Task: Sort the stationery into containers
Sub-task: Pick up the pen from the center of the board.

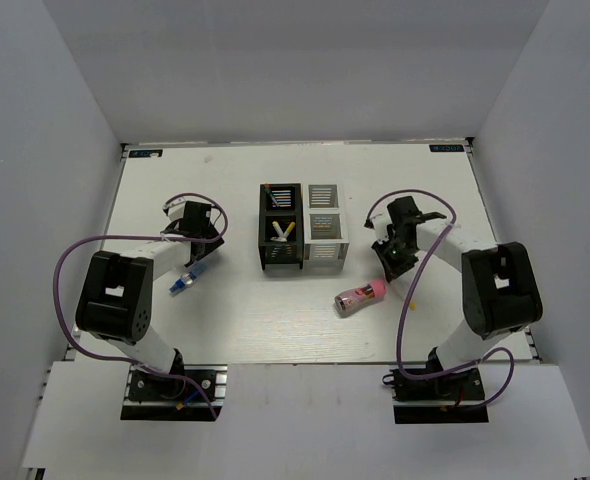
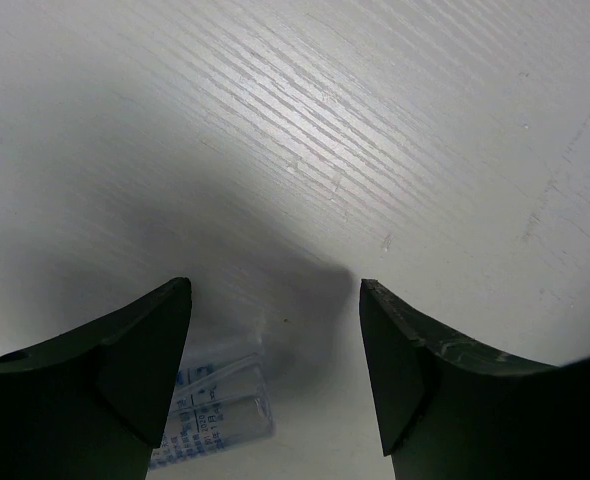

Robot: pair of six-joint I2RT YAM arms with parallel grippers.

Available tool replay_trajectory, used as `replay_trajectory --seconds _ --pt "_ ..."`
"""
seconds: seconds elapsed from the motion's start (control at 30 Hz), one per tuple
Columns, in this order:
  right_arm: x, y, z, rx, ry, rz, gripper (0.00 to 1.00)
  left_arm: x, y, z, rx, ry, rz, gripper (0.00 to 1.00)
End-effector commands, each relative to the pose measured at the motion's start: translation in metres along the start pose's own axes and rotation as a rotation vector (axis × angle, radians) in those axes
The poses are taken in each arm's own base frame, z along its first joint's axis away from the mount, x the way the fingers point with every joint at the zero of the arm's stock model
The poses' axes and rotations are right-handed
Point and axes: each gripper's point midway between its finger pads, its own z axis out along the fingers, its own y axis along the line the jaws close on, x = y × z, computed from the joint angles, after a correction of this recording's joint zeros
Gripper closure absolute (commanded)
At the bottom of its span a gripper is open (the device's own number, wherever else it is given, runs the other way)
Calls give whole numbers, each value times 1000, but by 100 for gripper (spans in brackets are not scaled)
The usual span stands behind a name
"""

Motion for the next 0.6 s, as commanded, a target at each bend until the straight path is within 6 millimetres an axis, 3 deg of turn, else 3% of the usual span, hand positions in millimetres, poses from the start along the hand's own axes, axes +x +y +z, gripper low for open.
replay_trajectory --seconds 0.0,0.07,0.1,0.2,0.3,0.37,0.4,0.47,0.57 --pt "-35 4 -25 -36 -151 -78 100 1 -2 -7 25 6 -12 22" --pt "-63 8 -65 -39 -276 -148 100 2 -2 -6 17 15 -8 22" --pt "-67 11 -69 -54 -287 -169 100 2 -2 -6 17 15 -8 22" --pt "-92 37 -116 -155 -438 -310 100 4 0 -6 12 21 -5 22" --pt "-115 45 -150 -173 -534 -407 100 6 1 -6 6 27 -2 22" --pt "-119 55 -160 -227 -562 -462 100 6 1 -6 6 28 -2 22" --pt "-133 56 -175 -223 -605 -500 100 6 1 -6 6 28 -2 22" --pt "-140 75 -189 -326 -664 -559 100 6 1 -6 6 28 -2 22" --pt "-157 100 -225 -426 -812 -744 100 7 0 -7 14 35 7 22"
